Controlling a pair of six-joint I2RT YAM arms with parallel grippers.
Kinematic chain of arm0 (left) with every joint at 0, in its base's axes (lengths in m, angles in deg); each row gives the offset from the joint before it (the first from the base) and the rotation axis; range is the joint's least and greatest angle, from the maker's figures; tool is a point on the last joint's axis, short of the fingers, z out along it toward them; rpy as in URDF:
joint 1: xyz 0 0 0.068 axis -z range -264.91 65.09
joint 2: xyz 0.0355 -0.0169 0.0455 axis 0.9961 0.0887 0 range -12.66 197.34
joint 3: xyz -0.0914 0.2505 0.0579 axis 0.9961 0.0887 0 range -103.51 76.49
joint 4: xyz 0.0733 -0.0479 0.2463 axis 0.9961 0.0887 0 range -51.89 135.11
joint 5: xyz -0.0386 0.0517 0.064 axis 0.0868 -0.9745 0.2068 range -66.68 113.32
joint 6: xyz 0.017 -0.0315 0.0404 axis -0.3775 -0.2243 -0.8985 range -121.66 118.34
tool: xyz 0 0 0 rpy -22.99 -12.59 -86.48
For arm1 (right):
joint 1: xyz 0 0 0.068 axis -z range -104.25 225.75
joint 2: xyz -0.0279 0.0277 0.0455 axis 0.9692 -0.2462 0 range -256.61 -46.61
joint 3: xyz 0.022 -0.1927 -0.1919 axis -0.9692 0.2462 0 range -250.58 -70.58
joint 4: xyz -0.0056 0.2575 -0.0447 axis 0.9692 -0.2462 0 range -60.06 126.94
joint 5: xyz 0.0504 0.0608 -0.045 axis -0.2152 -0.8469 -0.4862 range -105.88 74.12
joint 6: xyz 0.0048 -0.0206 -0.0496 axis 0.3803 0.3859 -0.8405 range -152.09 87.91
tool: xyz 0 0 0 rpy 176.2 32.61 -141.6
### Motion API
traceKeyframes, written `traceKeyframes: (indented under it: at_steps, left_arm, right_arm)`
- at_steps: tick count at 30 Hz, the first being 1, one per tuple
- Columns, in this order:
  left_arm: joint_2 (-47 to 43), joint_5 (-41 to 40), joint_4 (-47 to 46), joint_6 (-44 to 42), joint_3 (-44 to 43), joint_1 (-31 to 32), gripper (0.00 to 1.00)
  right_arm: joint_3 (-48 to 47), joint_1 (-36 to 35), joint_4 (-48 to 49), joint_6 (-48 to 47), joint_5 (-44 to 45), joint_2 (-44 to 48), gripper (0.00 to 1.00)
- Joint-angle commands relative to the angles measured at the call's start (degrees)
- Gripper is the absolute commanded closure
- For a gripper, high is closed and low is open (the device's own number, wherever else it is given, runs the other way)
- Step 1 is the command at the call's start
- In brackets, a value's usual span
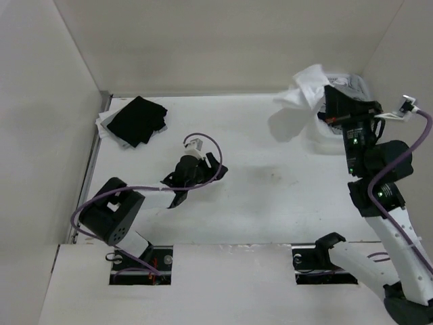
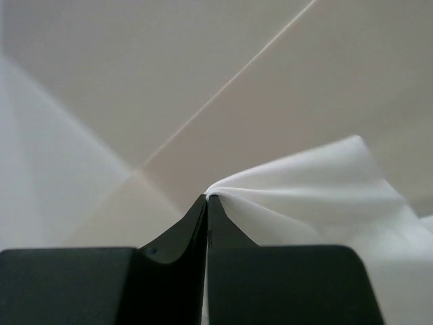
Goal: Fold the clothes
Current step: Move the tank top to the center of the board
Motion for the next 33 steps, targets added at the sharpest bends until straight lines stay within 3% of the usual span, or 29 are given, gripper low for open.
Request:
traceKeyframes:
  at_steps: [1, 3, 6, 10, 13, 15, 16, 18, 19, 21, 23, 24, 25, 28, 33]
  left_arm:
    - [-11.57, -3.04, -3.1, 4.39, 5.3, -7.99, 0.44]
    - [-16.5, -4.11, -2.23, 5.97, 8.12, -13.0, 0.44]
    - [-19.95, -4.02, -0.73, 7.21, 10.24, -17.85, 0.44]
    - [-19.61, -3.32, 1.46, 7.56, 11.3, -21.55, 0.44]
    - [-18.55, -3.58, 1.99, 6.86, 11.39, -21.03, 0.46]
    - [-18.28, -3.49, 3.57, 5.9, 11.39, -20.06, 0.46]
    - [-18.72, -3.84, 4.8, 5.11, 11.56, -19.36, 0.47]
    - [-20.39, -5.33, 7.96, 2.22, 12.44, -17.17, 0.48]
    - [-21.09, -6.04, 9.63, 1.42, 12.61, -16.2, 0.48]
    - [-22.32, -7.79, 13.76, -0.25, 12.97, -13.39, 0.49]
    - [-23.81, -10.77, 15.79, -1.05, 14.45, -11.37, 0.5]
    - [-24.6, -12.18, 16.23, -0.79, 15.25, -11.09, 0.5]
    - [-25.92, -13.24, 16.76, -0.35, 15.95, -11.35, 0.5]
    - [-29.0, -13.6, 18.43, -0.26, 16.22, -12.93, 0.5]
    - [-33.49, -10.98, 22.91, 0.0, 14.64, -17.85, 0.5]
  right_arm:
    - [0.4, -17.93, -2.6, -0.18, 0.62, -0.08, 0.97]
    - [2.06, -25.6, -0.59, 0.61, 1.23, -2.09, 0.96]
    - [7.05, -26.33, 1.96, 4.46, 0.54, -7.35, 0.93]
    - [12.08, -15.45, 7.67, 10.8, -6.48, -22.54, 0.93]
    - [9.55, -6.4, 14.26, 13.96, -11.94, -37.03, 0.93]
    - [6.3, -2.08, 15.85, 15.46, -12.83, -43.56, 0.86]
    - [3.33, 0.02, 15.68, 15.99, -14.13, -47.15, 0.71]
    - [2.68, 1.18, 14.02, 15.39, -15.81, -47.02, 0.57]
    - [3.47, 1.19, 14.01, 14.33, -15.64, -46.14, 0.55]
    - [9.17, -2.23, 12.52, 9.15, -14.76, -41.4, 0.61]
    - [12.95, -5.39, 10.68, 6.95, -15.11, -39.03, 0.77]
    - [15.66, -8.62, 8.5, 5.9, -15.64, -37.88, 0.94]
    - [17.08, -11.7, 6.21, 5.1, -16.51, -37.7, 0.98]
    - [18.67, -19.7, 3.39, 2.12, -17.93, -38.66, 0.98]
    - [18.24, -30.44, 2.5, 1.67, -17.22, -42.17, 0.89]
